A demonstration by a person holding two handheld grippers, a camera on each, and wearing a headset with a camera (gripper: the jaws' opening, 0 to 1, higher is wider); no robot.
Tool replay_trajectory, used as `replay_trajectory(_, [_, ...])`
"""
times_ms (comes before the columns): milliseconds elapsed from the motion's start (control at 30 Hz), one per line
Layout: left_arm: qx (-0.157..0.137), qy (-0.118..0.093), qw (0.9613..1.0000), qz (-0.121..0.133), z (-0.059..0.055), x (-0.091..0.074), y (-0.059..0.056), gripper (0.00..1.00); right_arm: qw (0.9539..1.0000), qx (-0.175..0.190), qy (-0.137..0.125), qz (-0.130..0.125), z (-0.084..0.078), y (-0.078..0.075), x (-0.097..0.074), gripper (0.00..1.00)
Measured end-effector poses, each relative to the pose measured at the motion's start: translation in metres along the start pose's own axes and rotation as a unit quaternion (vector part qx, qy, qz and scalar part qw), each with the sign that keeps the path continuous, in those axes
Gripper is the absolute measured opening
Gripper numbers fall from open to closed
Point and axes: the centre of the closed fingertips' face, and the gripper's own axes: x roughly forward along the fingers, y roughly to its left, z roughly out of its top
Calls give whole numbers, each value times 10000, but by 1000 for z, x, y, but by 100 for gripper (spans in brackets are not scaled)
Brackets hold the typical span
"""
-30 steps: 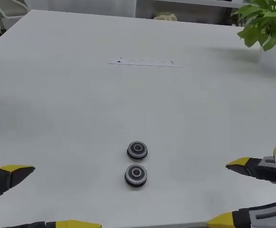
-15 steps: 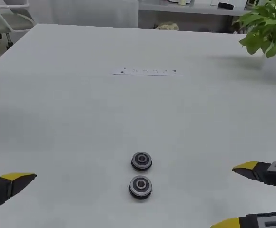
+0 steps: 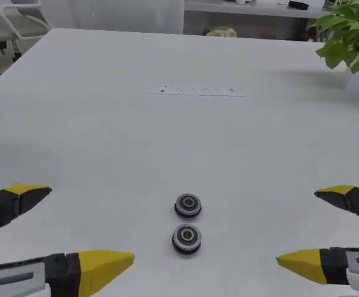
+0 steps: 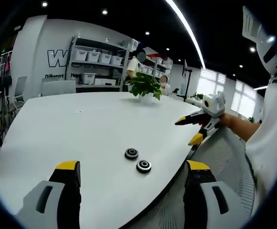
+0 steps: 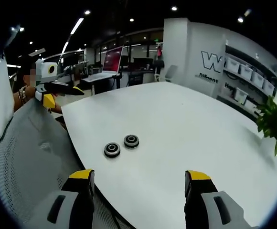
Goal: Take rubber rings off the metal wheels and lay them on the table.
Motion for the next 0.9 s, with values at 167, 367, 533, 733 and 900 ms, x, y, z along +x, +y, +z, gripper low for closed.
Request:
replay_trajectory(167, [197, -61, 9998, -27, 9, -6, -5, 88, 9998, 58, -177, 121, 11, 3, -2, 74])
replay_trajectory(367, [282, -166, 9994, -106, 19, -14, -13, 89, 9982, 26, -554, 223, 39, 1, 2, 69])
replay_trajectory(533, [566, -46, 9981, -246, 25, -17, -17, 90, 9967, -139, -717, 365, 63, 0, 15, 67])
replay_trajectory(733, [839, -181, 9950, -507, 46, -15, -25, 96, 9932, -381, -940, 571, 94, 1, 32, 63])
replay_trajectory(900, [1329, -148, 9881, -754, 60, -9, -26, 95, 9880, -467, -1194, 862, 113, 8, 43, 60])
